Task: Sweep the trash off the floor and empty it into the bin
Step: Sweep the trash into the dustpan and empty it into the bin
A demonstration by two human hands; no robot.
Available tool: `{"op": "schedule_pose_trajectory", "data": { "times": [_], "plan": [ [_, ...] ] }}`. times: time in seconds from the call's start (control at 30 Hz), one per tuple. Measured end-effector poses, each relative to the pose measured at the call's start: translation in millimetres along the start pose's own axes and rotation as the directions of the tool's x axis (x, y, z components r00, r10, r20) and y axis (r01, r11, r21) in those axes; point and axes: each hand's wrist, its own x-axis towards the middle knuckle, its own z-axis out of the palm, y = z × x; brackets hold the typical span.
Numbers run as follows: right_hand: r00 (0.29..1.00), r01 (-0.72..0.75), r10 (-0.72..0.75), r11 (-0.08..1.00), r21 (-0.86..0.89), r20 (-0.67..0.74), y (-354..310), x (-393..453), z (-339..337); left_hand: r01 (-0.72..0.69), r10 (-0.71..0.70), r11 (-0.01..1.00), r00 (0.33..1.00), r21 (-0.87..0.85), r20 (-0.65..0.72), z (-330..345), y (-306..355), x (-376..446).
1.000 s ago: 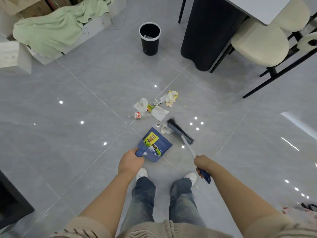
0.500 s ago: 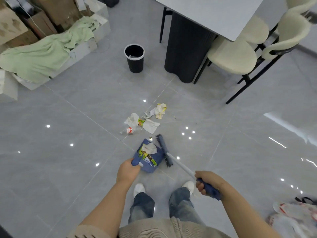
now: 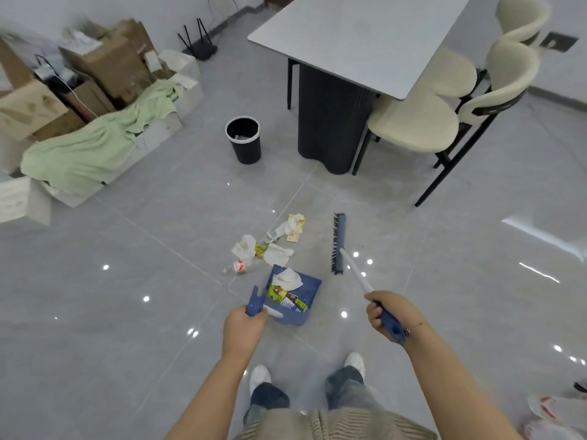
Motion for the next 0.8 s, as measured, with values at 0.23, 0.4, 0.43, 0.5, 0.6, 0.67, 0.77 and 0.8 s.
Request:
{"op": "schedule_pose_trajectory", "data": {
  "times": [0.23, 0.4, 0.43, 0.5, 0.6, 0.67, 0.77, 0.8],
  "plan": [
    [0.997, 0.065, -0.061, 0.992, -0.106, 0.042, -64.6, 15.7, -45.2, 0.011, -0.051, 0.961, 0.989, -0.277, -0.136, 48.8, 75.7, -9.2],
    [0.993, 0.059, -0.051, 0.996, -0.066, 0.108, -115.5, 21.6, -71.8, -0.008, -0.102, 0.83, 0.981, -0.557, -0.166, 67.6, 124.5, -25.9],
    [0.992, 0.051, -0.044, 0.997, -0.061, 0.117, -122.6, 22.8, -74.1, -0.018, -0.101, 0.804, 0.981, -0.594, -0.168, 68.4, 132.9, -28.7],
    [0.99, 0.036, -0.027, 0.998, -0.06, 0.137, -135.0, 26.2, -75.1, -0.035, -0.098, 0.765, 0.98, -0.643, -0.17, 67.4, 150.5, -32.2],
    [0.988, 0.023, -0.009, 0.996, -0.087, 0.152, -158.0, 33.4, -66.1, -0.063, -0.094, 0.719, 0.978, -0.692, -0.187, 63.8, 178.8, -24.8],
    [0.986, 0.026, -0.005, 0.992, -0.126, 0.164, -178.0, 40.7, -51.8, -0.087, -0.091, 0.685, 0.975, -0.723, -0.202, 59.5, 196.8, -9.5],
    [0.985, 0.028, -0.002, 0.988, -0.151, 0.175, -204.3, 52.9, -31.8, -0.092, -0.104, 0.637, 0.974, -0.766, -0.203, 53.6, 221.8, 16.7],
    [0.984, 0.031, -0.002, 0.986, -0.164, 0.177, -215.7, 58.6, -24.4, -0.088, -0.116, 0.619, 0.972, -0.78, -0.202, 51.4, 231.4, 30.4]
  ]
}}
